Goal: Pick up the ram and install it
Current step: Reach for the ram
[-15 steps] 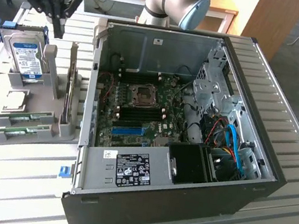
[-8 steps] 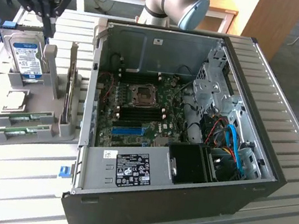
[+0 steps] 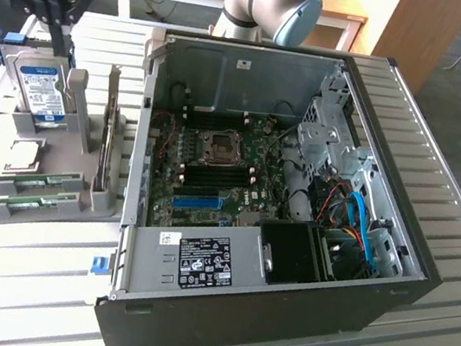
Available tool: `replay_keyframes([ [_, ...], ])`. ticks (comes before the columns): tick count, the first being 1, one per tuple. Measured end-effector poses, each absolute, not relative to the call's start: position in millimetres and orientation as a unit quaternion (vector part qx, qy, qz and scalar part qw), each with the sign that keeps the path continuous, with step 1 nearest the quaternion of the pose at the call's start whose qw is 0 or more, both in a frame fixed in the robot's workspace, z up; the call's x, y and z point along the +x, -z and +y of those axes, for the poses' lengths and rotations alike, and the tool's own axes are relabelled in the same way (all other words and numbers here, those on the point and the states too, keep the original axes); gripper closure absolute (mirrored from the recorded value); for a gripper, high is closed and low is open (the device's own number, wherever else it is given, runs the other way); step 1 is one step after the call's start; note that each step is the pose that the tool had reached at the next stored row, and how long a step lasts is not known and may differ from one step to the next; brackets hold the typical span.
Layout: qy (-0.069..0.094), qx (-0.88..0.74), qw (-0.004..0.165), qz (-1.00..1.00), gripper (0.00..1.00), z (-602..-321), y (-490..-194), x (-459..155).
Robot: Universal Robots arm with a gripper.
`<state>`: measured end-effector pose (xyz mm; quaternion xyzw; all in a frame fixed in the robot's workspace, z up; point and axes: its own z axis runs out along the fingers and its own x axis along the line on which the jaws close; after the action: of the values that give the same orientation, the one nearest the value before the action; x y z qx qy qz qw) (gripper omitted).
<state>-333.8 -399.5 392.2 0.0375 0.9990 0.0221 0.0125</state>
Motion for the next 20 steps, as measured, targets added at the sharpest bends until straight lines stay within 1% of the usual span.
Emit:
replay_keyframes([
  [13,-0.022,0.037,0.013,0.999,0.89,-399.5,-391.4,-365.4],
  [20,-0.022,0.037,0.012,0.999,0.89,-399.5,-391.3,-371.1],
])
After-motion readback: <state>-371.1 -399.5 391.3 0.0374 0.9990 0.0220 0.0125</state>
